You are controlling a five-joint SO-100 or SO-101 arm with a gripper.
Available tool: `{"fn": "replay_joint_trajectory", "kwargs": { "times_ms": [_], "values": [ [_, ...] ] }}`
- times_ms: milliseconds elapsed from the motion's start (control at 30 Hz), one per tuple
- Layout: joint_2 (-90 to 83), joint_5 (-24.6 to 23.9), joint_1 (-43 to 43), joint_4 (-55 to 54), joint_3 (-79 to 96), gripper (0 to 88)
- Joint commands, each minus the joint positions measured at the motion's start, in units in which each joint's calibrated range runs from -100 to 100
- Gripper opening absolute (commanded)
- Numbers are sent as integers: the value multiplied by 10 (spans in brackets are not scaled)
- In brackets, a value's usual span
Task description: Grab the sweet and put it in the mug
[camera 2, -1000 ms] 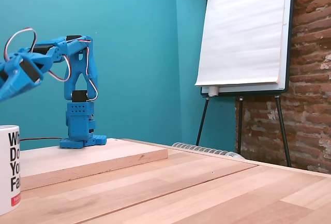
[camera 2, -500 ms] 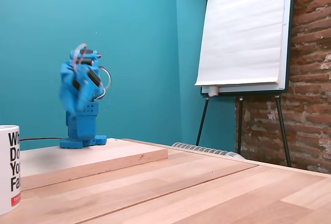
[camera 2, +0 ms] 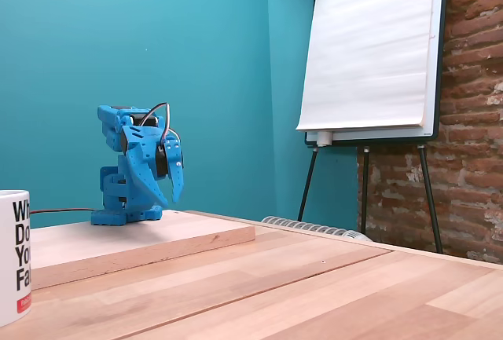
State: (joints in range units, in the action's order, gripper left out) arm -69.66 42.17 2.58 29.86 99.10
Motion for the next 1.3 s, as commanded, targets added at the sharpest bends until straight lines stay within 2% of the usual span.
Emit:
{"fn": "replay_joint_trajectory", "kwargs": {
  "times_ms": [0,233,467,1267],
  "values": [
    [-22,-1,-36,78,9,31],
    [-118,-1,-84,252,9,32],
    [-200,-1,-95,351,9,32],
    [-205,-1,-93,371,9,32]
  ]
}}
